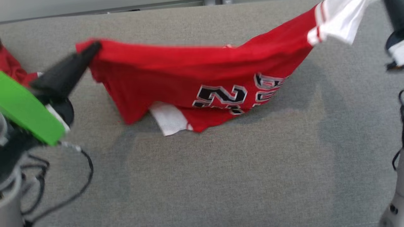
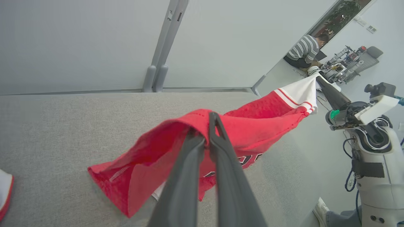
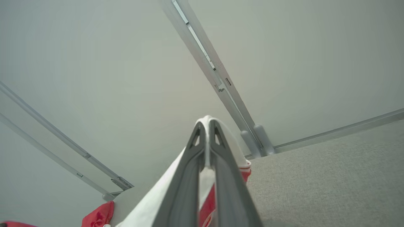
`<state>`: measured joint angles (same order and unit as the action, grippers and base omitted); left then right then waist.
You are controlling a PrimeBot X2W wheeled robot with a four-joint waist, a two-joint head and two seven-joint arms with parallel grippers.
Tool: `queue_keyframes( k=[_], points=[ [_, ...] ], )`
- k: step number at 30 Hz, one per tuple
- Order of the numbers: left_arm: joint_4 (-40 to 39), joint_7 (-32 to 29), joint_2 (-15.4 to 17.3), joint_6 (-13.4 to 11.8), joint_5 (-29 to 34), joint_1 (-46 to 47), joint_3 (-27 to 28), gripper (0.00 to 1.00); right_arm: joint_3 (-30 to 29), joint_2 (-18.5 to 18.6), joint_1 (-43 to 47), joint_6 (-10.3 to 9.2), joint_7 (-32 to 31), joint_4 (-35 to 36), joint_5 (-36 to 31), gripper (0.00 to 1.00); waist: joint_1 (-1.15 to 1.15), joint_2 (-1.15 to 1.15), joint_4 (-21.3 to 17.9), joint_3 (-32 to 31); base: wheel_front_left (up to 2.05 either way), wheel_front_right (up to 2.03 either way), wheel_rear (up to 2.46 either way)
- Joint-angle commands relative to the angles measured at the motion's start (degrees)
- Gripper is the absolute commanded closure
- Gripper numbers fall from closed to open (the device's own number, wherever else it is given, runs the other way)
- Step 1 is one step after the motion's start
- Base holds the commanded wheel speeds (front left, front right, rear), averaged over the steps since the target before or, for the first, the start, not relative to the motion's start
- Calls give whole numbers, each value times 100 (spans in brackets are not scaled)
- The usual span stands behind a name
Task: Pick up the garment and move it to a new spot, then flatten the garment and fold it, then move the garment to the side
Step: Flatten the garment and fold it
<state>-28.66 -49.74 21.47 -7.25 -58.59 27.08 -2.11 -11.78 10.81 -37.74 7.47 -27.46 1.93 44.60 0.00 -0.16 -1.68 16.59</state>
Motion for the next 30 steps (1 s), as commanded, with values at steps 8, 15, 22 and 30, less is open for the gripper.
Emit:
queue_keyframes(
  k=[8, 15, 22, 30],
  points=[
    [1737, -375, -107, -479, 116, 3306, -216, 100, -1314, -651, -2585, 5, -473, -700, -962, 100, 0, 16, -87, 1092, 0, 0, 0],
    [4141, 817, -452, -266, 1030, 5587, -518, 100, -1541, -778, -4937, 4, 739, -2353, -1715, 100, 0, 16, -53, 1783, 0, 0, 0],
    [5760, 2715, -650, 484, 1652, 7024, -638, 100, -1545, -767, -6867, 4, 2717, -4382, -2029, 100, 0, 16, 19, 2201, 0, 0, 0],
    [6763, 4406, -763, 1273, 2129, 8121, -915, 100, -1108, -778, -8130, 4, 3856, -5405, -2068, 100, 0, 16, 47, 2684, 0, 0, 0]
  ],
)
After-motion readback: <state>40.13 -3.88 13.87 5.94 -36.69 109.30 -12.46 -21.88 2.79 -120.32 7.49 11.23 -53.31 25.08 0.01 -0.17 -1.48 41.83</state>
